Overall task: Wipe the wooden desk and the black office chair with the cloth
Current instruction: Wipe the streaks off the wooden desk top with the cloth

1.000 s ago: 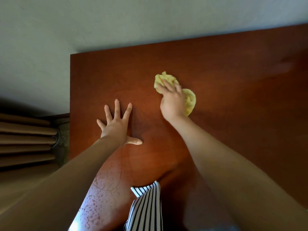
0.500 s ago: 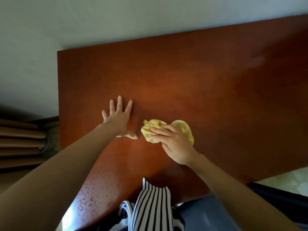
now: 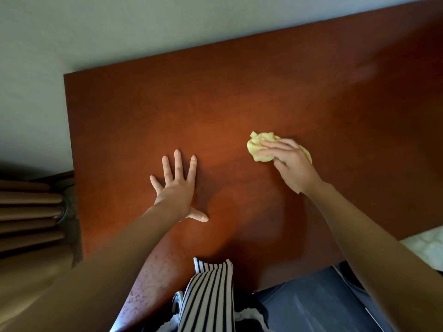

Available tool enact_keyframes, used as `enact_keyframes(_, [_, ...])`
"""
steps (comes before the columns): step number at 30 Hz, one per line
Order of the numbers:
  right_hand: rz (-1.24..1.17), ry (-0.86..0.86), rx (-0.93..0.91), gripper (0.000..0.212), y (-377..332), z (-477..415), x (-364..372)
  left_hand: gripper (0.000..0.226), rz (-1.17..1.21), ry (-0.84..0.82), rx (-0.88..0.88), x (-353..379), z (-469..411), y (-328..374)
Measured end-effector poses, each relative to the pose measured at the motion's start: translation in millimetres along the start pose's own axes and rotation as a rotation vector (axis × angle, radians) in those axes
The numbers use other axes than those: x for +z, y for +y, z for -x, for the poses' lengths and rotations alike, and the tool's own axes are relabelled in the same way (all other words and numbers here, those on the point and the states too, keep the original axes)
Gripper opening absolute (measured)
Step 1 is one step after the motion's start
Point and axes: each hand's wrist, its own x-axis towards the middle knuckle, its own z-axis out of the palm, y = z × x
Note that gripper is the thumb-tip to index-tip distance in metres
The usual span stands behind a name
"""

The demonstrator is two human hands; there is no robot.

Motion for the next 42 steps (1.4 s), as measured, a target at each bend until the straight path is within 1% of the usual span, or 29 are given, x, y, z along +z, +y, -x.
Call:
enact_keyframes(5, [0.046,0.136,0.149,0.046,-12,-52,5,0.153,0.008,-0.007,-0.004,-2,-3,1])
enact_keyframes(9, [0.190,0.162,0.301,0.050,-39,-69,29,0.154,0.020,-0.010,-0.006,-2,-3,1])
enact_keyframes(11, [0.212,0.149,0.333,0.052,-51,-66,41,0.155,0.028,-0.003,-0.001,-1,-2,1])
enact_keyframes(16, [0.195,0.079,0.184,0.052,-81,-36,67,0.151,0.048,0.030,0.002,-2,2,-3])
enact_keyframes(22, [0.042,0.091,0.021,0.045,-116,37,88,0.142,0.036,0.059,0.028,-1,9,-8])
enact_keyframes(25, [-0.017,0.031,-0.028,0.042,-118,74,88,0.142,0.003,0.058,0.051,8,15,-13])
enact_keyframes(27, [-0.056,-0.007,-0.043,0.044,-116,98,86,0.142,-0.019,0.062,0.070,16,21,-15])
enact_keyframes(30, [-0.046,-0.053,-0.061,0.048,-103,130,77,0.141,-0.066,0.082,0.096,29,30,-19])
enact_keyframes(33, [-0.047,-0.084,-0.020,0.050,-76,153,60,0.136,-0.088,0.107,0.108,43,40,-23])
enact_keyframes(36, [-0.009,-0.048,0.017,0.053,-45,163,39,0.134,-0.102,0.110,0.112,53,49,-24])
enact_keyframes(42, [0.135,0.061,0.214,0.049,2,152,10,0.134,-0.177,0.109,0.174,67,64,-37])
